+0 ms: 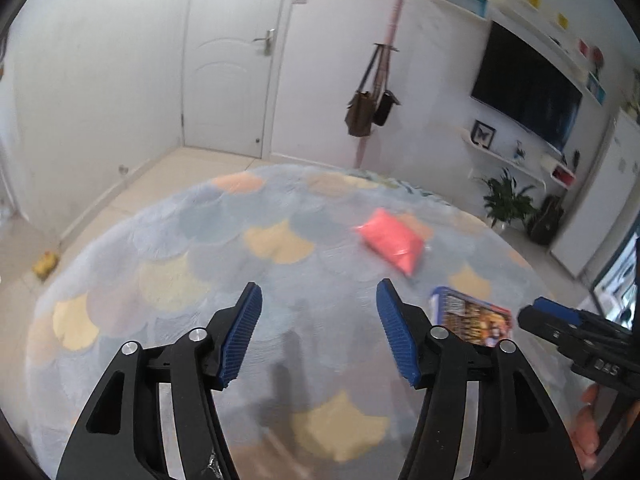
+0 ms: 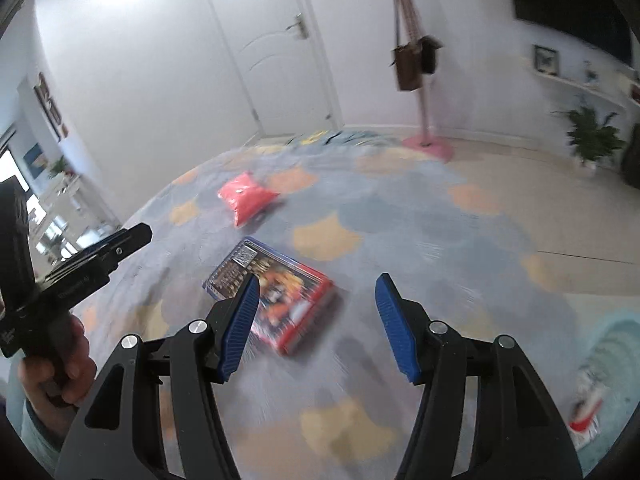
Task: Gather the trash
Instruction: 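Move both open tools back toward the pink packet and red card box, then grasp the pink packet with the left tool while the right tool grasps the red card box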
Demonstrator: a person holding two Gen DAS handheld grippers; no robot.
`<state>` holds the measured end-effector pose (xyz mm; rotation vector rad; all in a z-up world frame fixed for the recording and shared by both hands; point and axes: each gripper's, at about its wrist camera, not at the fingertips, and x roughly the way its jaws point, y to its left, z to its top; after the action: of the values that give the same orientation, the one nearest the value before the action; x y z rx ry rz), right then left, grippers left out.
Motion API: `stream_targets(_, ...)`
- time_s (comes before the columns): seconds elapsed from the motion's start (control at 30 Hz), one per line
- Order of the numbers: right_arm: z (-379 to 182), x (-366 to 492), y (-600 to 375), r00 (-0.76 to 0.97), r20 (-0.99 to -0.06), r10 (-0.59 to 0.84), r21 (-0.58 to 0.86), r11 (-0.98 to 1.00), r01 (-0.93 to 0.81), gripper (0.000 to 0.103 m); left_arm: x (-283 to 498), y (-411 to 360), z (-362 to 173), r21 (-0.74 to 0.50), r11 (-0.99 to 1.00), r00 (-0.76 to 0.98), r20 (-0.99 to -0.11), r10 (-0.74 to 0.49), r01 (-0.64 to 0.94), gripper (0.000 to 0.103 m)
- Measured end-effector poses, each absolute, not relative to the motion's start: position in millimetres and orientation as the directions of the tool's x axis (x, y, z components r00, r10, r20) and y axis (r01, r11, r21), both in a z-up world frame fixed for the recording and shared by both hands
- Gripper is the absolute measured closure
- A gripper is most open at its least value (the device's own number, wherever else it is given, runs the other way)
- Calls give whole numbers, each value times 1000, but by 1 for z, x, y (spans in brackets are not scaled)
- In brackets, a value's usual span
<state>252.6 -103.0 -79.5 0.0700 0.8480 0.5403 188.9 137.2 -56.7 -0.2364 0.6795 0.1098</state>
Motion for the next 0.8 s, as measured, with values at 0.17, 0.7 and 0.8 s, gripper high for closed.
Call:
stream_targets(0.17,-93,273,-86,498,-727,473,267,863,-430,37,184,140,-57,-190,965,788,-616,27,-182,41)
stream_targets(0.7,-92,229,-20,412,-754,512,162,753,-638,36,179,151,-67,-241,950,776,-631,3,-199,39)
stream_targets(0.8,-94,228,-17,425,-761,489,139,764,-630,43,183,148,-65,-238,955,764,-645,-18,-178,39)
